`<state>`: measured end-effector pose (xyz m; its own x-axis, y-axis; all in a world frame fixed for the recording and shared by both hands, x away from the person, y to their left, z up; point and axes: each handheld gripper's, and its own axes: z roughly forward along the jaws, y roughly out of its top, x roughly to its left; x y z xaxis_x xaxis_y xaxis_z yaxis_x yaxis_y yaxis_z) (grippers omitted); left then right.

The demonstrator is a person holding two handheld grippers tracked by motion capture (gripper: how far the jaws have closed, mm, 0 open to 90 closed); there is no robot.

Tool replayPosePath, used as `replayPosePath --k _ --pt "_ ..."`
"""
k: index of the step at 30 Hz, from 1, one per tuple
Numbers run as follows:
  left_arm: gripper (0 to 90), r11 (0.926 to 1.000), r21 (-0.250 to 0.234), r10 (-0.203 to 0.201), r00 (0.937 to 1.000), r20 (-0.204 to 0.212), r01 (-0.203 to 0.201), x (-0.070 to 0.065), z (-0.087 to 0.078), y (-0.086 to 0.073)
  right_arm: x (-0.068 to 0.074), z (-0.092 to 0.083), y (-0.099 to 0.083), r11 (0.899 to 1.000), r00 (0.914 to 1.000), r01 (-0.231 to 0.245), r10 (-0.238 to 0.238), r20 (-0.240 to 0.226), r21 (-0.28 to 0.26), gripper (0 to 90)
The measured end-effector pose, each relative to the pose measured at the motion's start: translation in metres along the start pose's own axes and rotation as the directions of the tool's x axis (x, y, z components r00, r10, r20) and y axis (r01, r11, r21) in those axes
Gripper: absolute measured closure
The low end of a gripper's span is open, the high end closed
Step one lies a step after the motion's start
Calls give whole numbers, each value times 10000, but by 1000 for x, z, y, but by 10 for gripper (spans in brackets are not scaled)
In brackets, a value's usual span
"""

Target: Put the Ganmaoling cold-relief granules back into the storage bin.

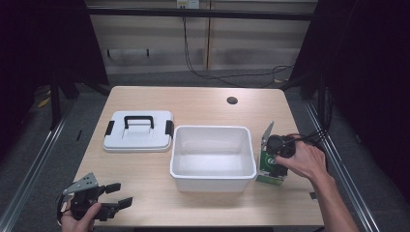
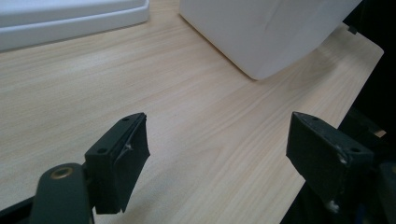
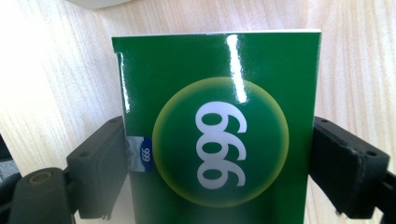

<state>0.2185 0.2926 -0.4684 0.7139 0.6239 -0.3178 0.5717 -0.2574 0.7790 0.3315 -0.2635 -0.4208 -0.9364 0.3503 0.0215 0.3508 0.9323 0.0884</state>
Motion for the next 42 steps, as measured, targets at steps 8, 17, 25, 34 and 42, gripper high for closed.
replayPosePath --k 8,17,25,34,42 --pt "209 10000 -1 -20 10000 -5 20 0 0 0 0 1 0 10000 10000 5 -5 -6 65 152" --pt "209 10000 -6 -5 10000 -22 5 0 0 0 5 -2 -1 10000 9999 -22 22 142 17 157" --pt "209 10000 -1 -14 10000 -16 14 0 0 0 4 -15 -13 9959 9982 -504 526 272 -748 158" --pt "209 10000 -3 -15 10000 -22 15 0 0 0 7 -20 -24 9888 9971 -691 727 223 -1323 159" --pt "209 10000 1 -21 10000 -28 21 0 0 0 9 -27 -37 9759 9957 -916 922 -63 -1981 159"
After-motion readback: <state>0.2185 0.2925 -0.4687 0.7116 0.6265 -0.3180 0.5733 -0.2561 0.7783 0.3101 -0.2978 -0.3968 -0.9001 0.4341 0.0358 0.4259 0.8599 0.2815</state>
